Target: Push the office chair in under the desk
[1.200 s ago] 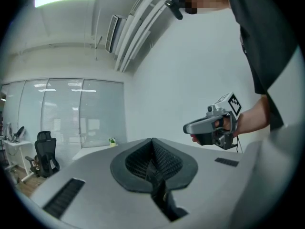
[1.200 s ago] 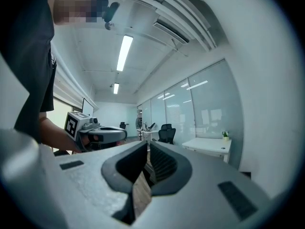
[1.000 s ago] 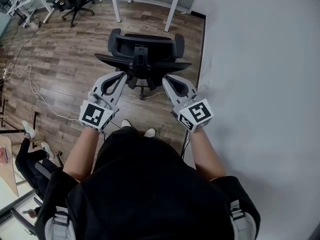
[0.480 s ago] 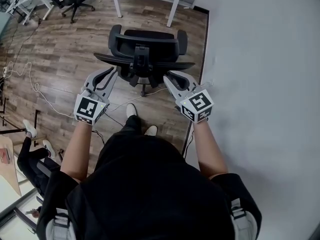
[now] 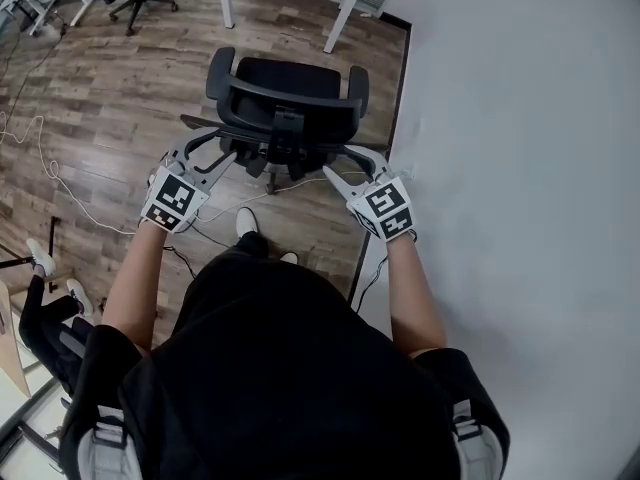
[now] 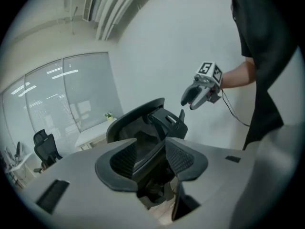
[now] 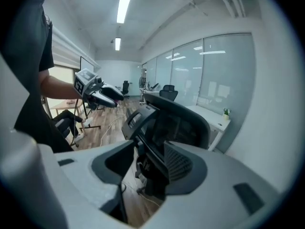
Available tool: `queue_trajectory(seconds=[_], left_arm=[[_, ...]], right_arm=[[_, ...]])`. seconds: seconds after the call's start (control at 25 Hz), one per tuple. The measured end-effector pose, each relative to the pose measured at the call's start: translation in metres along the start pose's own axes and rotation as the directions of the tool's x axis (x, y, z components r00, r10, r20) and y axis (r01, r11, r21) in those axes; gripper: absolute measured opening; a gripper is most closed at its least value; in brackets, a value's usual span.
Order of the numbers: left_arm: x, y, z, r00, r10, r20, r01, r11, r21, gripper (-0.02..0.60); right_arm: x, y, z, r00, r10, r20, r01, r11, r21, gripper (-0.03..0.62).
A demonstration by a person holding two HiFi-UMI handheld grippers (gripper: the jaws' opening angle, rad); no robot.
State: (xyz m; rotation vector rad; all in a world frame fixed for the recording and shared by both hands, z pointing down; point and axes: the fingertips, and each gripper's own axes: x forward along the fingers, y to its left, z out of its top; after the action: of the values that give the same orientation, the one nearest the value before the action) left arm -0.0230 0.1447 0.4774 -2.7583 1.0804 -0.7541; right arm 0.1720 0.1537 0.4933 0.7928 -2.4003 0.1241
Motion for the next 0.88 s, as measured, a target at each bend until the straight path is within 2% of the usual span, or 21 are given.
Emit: queue_trajectory(seconds=[0.12, 0.24, 0.44, 0.52, 0.6, 0.72, 0.88], left_arm=[[0.014, 0.003, -0.021, 0.995, -0.050, -0.083, 0.056, 0.996, 0.073, 0.195], [0.031, 0.004, -0.039, 0.976, -0.104, -0.189, 0.135, 0.978, 0.157, 0.230], [0.046, 0.013, -0.068, 0.921, -0.154, -0.358, 0.264, 0.923, 0.280, 0.239], [0.050, 0.015, -0.077, 0.895, -0.154, -0.419, 0.310, 0.890, 0.335, 0.244], [0.055, 0.014, -0.086, 0.869, -0.149, -0.471, 0.356, 0.850, 0.388, 0.244], [0.065, 0.010, -0.096, 0.835, -0.170, -0.523, 0.420, 0.812, 0.406, 0.244], [0.076, 0.009, -0.106, 0.794, -0.196, -0.576, 0.483, 0.778, 0.401, 0.236]], right_arm=[[0.013, -0.011, -0.012, 0.994, -0.013, -0.111, 0.002, 0.995, -0.098, 0.193], [0.022, -0.027, -0.029, 0.968, -0.039, -0.246, -0.018, 0.974, -0.225, 0.198], [0.039, -0.043, -0.042, 0.925, -0.033, -0.379, -0.099, 0.941, -0.323, 0.199], [0.046, -0.046, -0.049, 0.901, -0.035, -0.433, -0.137, 0.923, -0.359, 0.199], [0.050, -0.046, -0.062, 0.863, -0.022, -0.505, -0.198, 0.904, -0.378, 0.199], [0.057, -0.044, -0.081, 0.807, -0.003, -0.590, -0.276, 0.882, -0.382, 0.199], [0.068, -0.048, -0.094, 0.766, -0.039, -0.641, -0.309, 0.853, -0.421, 0.198]])
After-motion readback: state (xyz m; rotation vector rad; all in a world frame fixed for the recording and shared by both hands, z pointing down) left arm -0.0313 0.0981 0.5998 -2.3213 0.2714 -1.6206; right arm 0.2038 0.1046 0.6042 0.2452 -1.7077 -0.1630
